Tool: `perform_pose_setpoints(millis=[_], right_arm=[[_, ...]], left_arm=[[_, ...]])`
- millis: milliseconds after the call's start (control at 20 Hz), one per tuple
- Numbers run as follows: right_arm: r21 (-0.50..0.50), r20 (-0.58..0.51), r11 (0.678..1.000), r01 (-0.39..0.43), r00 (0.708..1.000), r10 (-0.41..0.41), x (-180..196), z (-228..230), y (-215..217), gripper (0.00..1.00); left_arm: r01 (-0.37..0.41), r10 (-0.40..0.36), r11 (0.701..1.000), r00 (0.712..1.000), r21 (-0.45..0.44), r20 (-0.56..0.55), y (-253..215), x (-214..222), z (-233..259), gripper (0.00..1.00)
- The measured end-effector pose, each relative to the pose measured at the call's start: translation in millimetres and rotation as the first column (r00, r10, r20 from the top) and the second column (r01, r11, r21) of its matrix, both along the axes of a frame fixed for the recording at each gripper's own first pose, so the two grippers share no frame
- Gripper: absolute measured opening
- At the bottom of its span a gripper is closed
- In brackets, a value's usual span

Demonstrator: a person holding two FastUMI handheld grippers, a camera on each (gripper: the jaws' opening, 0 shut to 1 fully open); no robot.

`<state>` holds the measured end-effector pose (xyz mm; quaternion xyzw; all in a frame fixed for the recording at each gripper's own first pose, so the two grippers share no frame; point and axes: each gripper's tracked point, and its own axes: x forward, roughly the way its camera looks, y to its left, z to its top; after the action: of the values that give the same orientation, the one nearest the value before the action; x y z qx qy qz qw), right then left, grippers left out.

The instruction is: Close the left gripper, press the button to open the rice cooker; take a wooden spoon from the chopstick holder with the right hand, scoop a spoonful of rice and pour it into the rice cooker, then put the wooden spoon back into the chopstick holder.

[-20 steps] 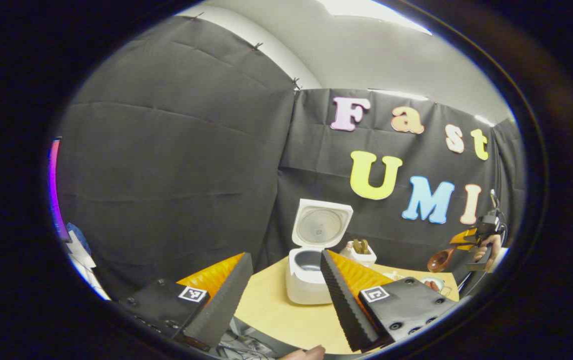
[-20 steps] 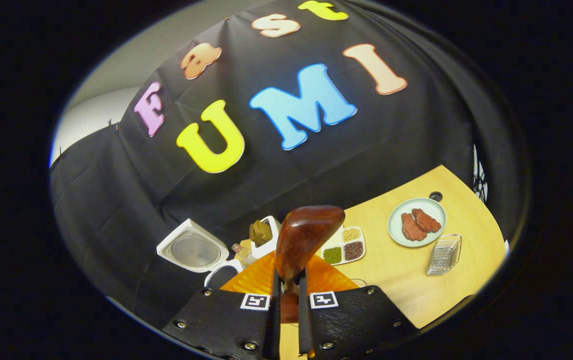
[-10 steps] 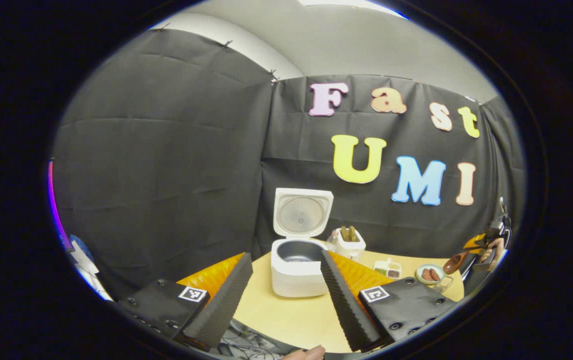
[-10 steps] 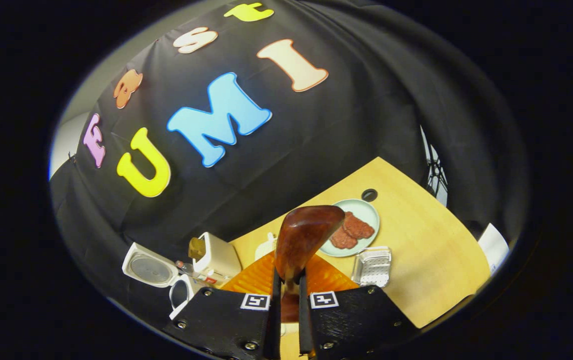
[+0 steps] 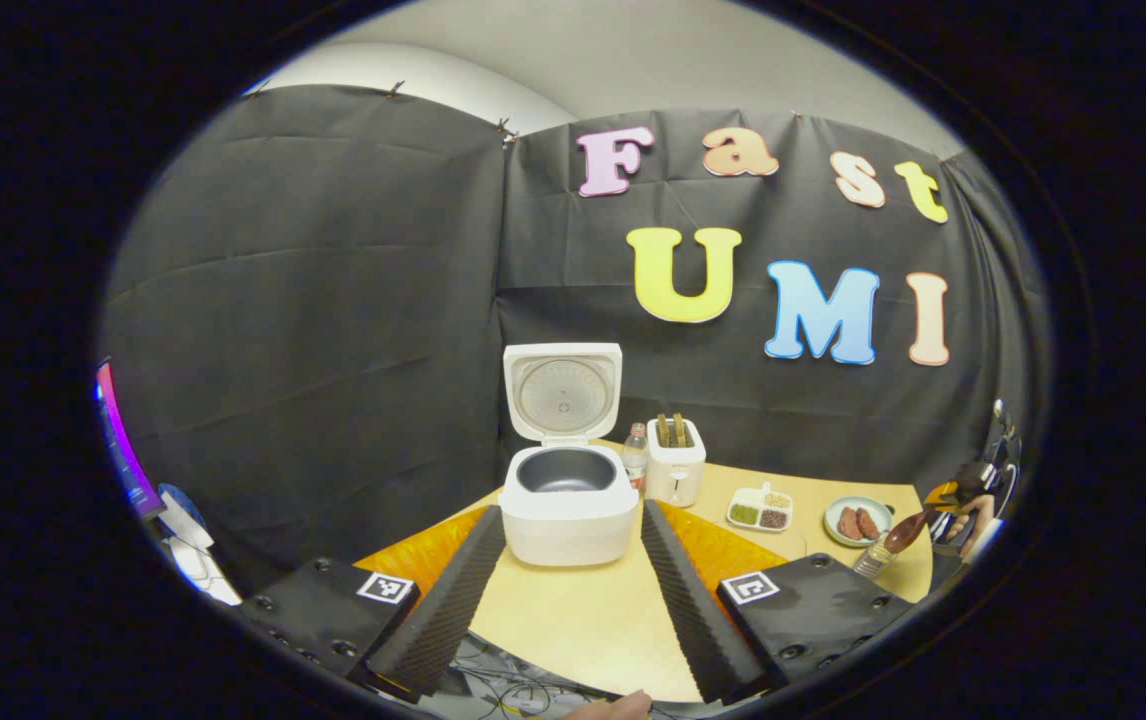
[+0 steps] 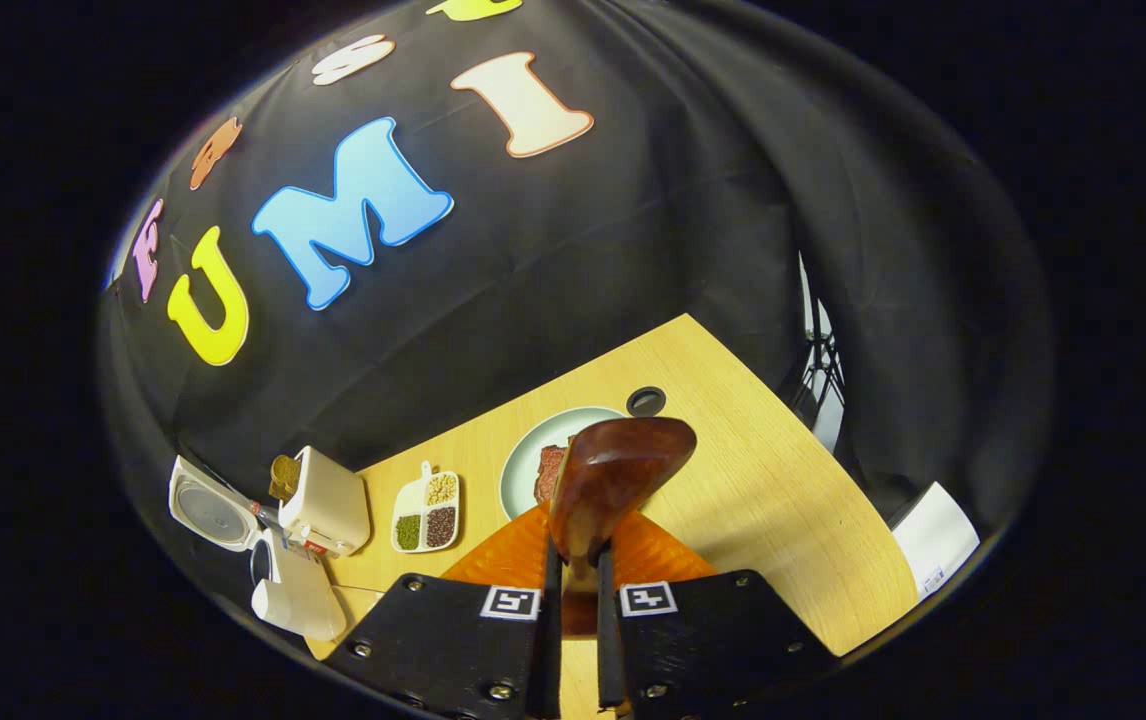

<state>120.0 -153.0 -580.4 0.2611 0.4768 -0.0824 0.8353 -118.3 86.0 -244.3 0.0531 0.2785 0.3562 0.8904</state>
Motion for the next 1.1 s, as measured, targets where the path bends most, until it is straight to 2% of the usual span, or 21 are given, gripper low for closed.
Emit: perform_pose_setpoints(millis=[100,150,250,700,1000,1100], right_arm=[[0.001,-0.012,1.0,-0.02,1.0,0.02,-2,-11,8,0.15],[0.005,-0.016,0.999,-0.031,0.999,0.031,-2,-16,13,0.15],[-0.009,-0.024,0.998,-0.066,0.998,0.066,-9,-25,17,0.15],[-0.096,-0.048,0.976,-0.195,0.98,0.191,-30,-54,33,0.15],[-0.167,-0.034,0.952,-0.255,0.967,0.253,-34,-54,34,0.15],[-0.193,-0.038,0.939,-0.286,0.958,0.284,-38,-52,36,0.19]], left_arm=[[-0.002,0.002,1.0,1.0,0.001,-0.012,-10,7,-3,0.92],[-0.002,0.002,1.0,1.0,-0.001,-0.02,-15,9,-7,0.96],[-0.005,0.006,1.0,0.999,0.01,-0.035,-23,14,-8,0.93],[-0.026,0.027,1.0,0.998,0.018,-0.055,-31,23,-10,0.94],[0.009,-0.009,1.0,0.998,0.004,-0.06,-39,36,-15,0.93],[0.021,-0.021,1.0,0.999,-0.004,-0.05,-40,40,-14,0.94]])
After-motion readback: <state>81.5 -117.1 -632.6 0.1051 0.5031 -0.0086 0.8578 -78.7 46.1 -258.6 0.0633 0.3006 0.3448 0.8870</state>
